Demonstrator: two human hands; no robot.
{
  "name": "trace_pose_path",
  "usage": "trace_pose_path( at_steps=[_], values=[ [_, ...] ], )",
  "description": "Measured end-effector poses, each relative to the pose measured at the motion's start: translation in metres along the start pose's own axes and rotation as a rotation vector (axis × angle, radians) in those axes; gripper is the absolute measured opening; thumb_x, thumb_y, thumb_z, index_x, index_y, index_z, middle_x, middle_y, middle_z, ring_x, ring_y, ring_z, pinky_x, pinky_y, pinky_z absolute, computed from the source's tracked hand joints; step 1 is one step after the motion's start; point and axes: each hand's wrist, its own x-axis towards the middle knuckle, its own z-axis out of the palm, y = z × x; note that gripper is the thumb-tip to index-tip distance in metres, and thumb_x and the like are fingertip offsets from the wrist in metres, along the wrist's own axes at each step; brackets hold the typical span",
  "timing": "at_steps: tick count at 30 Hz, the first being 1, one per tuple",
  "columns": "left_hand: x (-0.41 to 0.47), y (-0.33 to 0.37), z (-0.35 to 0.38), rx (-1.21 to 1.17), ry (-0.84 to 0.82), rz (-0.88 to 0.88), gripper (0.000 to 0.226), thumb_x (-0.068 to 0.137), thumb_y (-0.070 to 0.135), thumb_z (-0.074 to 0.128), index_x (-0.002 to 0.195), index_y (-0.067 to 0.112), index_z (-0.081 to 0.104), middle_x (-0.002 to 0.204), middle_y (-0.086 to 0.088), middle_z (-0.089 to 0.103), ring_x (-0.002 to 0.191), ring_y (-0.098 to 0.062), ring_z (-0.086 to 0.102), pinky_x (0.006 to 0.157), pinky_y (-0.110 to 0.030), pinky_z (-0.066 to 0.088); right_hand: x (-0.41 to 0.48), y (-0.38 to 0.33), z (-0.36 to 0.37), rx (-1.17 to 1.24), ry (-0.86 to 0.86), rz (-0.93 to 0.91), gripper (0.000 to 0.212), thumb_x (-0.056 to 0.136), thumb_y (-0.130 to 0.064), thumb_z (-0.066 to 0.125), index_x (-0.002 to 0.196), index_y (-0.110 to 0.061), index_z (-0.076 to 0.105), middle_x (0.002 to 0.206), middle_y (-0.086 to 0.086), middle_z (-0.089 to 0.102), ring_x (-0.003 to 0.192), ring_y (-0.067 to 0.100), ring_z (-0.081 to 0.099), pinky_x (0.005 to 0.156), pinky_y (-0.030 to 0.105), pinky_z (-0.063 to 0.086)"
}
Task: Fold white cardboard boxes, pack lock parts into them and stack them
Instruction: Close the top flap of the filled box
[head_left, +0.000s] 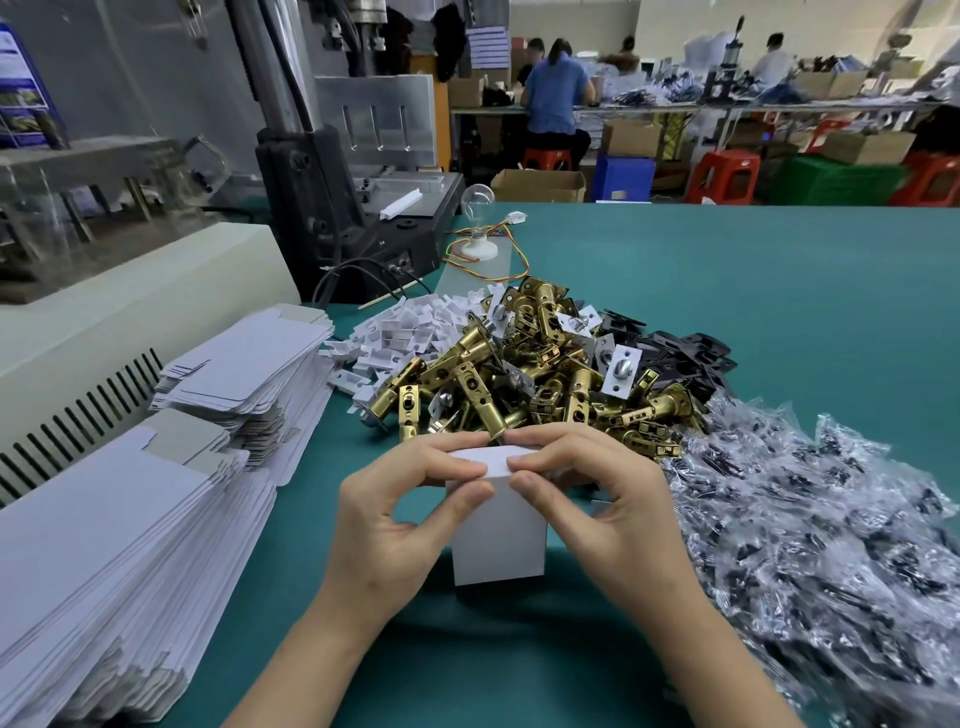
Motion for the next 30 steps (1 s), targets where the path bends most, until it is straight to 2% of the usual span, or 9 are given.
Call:
trace_pose_path(
  at_steps=[4,6,11,20,22,24,27,30],
  values=[
    [0.000,0.001,0.002,-0.040,0.011,-0.053,0.008,0.090,0.028,0.077,0.098,0.026,0.077,0.115,0.006,0.078,0.102,-0.022,0.076,0.083,-0.030,0.061,-0.001,0.002,0.000,0.017,-0.002,0.015,0.005,0.089,-0.017,0.078,0.093,-0.016,0.078,0.111,-0.009,0.075,0.107,0.016,0.071,0.077,0.032,0.057],
    [0.000,0.002,0.002,-0.050,0.017,-0.096,0.009,0.091,0.030,0.075,0.100,0.029,0.077,0.116,0.008,0.078,0.100,-0.018,0.076,0.082,-0.025,0.060,-0.002,0.003,0.000,0.047,-0.009,0.050,0.008,0.089,-0.018,0.078,0.098,-0.018,0.078,0.113,-0.011,0.074,0.110,0.015,0.070,0.081,0.030,0.057],
    [-0.001,0.002,0.002,-0.101,0.033,-0.214,0.016,0.094,0.036,0.069,0.106,0.037,0.080,0.113,0.009,0.079,0.101,-0.012,0.075,0.082,-0.017,0.055,-0.001,0.006,0.001,0.074,-0.012,0.156,0.019,0.092,-0.013,0.076,0.105,-0.026,0.076,0.117,-0.013,0.073,0.114,0.014,0.068,0.086,0.038,0.059],
    [-0.001,0.001,0.004,-0.014,0.060,-0.182,0.014,0.094,0.036,0.069,0.103,0.041,0.078,0.100,0.014,0.079,0.091,-0.008,0.075,0.077,-0.013,0.054,-0.003,0.002,0.011,0.061,0.054,0.141,0.011,0.092,-0.018,0.070,0.100,-0.025,0.073,0.110,-0.012,0.070,0.111,0.016,0.067,0.083,0.034,0.056],
    [-0.001,0.000,0.003,-0.018,0.007,-0.228,0.019,0.092,0.040,0.070,0.109,0.045,0.074,0.102,0.016,0.077,0.091,-0.006,0.074,0.075,-0.013,0.054,-0.004,0.003,0.011,0.040,0.051,0.162,0.017,0.094,-0.017,0.071,0.107,-0.027,0.071,0.112,-0.013,0.070,0.110,0.015,0.067,0.084,0.032,0.056],
    [0.000,-0.003,0.001,-0.001,-0.068,-0.278,0.028,0.090,0.041,0.074,0.116,0.051,0.068,0.108,0.019,0.076,0.094,-0.007,0.075,0.074,-0.017,0.058,-0.005,0.003,0.012,0.000,0.043,0.209,0.032,0.093,-0.017,0.075,0.119,-0.032,0.063,0.117,-0.019,0.067,0.110,0.009,0.065,0.084,0.026,0.054],
    [0.001,-0.009,0.001,-0.027,-0.037,-0.347,0.032,0.088,0.036,0.076,0.116,0.051,0.068,0.106,0.014,0.078,0.093,-0.010,0.075,0.072,-0.022,0.060,-0.010,0.001,0.015,-0.108,0.048,0.256,0.054,0.087,-0.034,0.080,0.133,-0.035,0.050,0.125,-0.025,0.058,0.113,-0.001,0.060,0.085,0.019,0.051],
    [0.002,-0.014,0.002,-0.113,0.071,-0.443,0.031,0.083,0.038,0.078,0.112,0.045,0.073,0.097,0.002,0.079,0.088,-0.016,0.076,0.072,-0.038,0.064,-0.014,-0.007,0.022,-0.396,-0.056,0.223,0.076,0.079,-0.067,0.070,0.141,-0.033,0.041,0.134,-0.018,0.048,0.120,0.001,0.052,0.095,0.027,0.050]
  ],
)
